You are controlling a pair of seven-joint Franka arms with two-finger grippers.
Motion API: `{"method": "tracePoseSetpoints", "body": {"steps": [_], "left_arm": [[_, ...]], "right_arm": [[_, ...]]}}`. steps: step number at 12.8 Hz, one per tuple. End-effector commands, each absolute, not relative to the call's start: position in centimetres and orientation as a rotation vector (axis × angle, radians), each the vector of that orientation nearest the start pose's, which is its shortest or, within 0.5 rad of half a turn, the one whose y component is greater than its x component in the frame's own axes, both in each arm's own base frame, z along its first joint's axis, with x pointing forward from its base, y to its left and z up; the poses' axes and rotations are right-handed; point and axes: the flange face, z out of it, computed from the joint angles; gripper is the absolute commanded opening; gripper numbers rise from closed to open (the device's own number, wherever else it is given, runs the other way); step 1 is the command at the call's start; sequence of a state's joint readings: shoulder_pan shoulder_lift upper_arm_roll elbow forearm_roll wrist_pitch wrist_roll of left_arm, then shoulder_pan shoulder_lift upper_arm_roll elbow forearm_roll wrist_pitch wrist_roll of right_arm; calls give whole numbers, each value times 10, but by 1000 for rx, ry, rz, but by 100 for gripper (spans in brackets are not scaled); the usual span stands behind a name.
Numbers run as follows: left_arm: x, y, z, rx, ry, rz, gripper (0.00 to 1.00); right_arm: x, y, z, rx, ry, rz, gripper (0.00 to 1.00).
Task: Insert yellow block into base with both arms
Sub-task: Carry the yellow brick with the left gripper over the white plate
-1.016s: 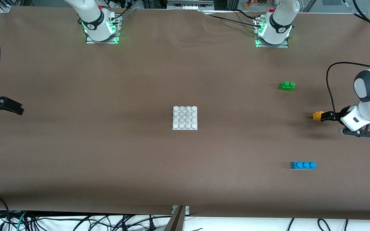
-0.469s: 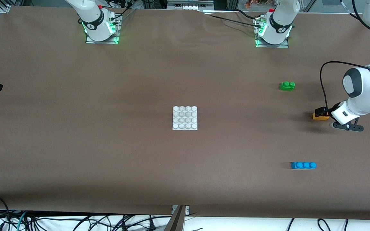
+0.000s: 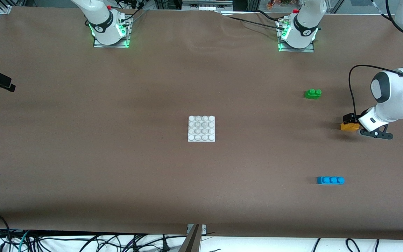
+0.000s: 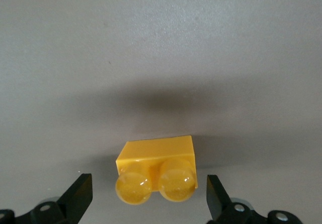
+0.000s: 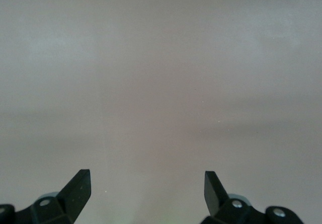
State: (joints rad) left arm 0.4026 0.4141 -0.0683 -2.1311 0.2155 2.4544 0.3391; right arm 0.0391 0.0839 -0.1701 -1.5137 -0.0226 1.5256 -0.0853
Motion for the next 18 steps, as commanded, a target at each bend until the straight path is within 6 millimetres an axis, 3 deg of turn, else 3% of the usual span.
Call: {"method": "tracePoseSetpoints", "body": {"steps": [1, 2, 3, 6, 7, 10, 13, 16, 18], "left_arm": [[529, 183, 207, -3050, 274, 163, 100], [529, 183, 207, -3050, 262, 162, 99], [530, 182, 207, -3051, 255, 161, 87], [533, 179, 211, -3051, 211, 147, 31], [534, 178, 213, -3049, 220, 145, 23], [541, 177, 229, -3039, 226, 110, 22], [561, 144, 274, -3027, 294, 108, 23], [599, 87, 334, -3029, 344, 200, 24], [614, 25, 371, -3034, 391, 231, 24]], "right_arm": [[564, -72, 605, -3178, 31, 131, 100], [564, -72, 604, -3176, 33, 131, 100], [565, -71, 608, -3178, 26, 121, 100], [566, -66, 608, -3180, 16, 121, 100], [566, -64, 608, -3179, 16, 118, 100], [571, -61, 602, -3179, 6, 125, 100], [570, -62, 602, -3179, 8, 133, 100], [570, -61, 601, -3179, 6, 133, 100], [570, -62, 601, -3180, 8, 136, 100]]}}
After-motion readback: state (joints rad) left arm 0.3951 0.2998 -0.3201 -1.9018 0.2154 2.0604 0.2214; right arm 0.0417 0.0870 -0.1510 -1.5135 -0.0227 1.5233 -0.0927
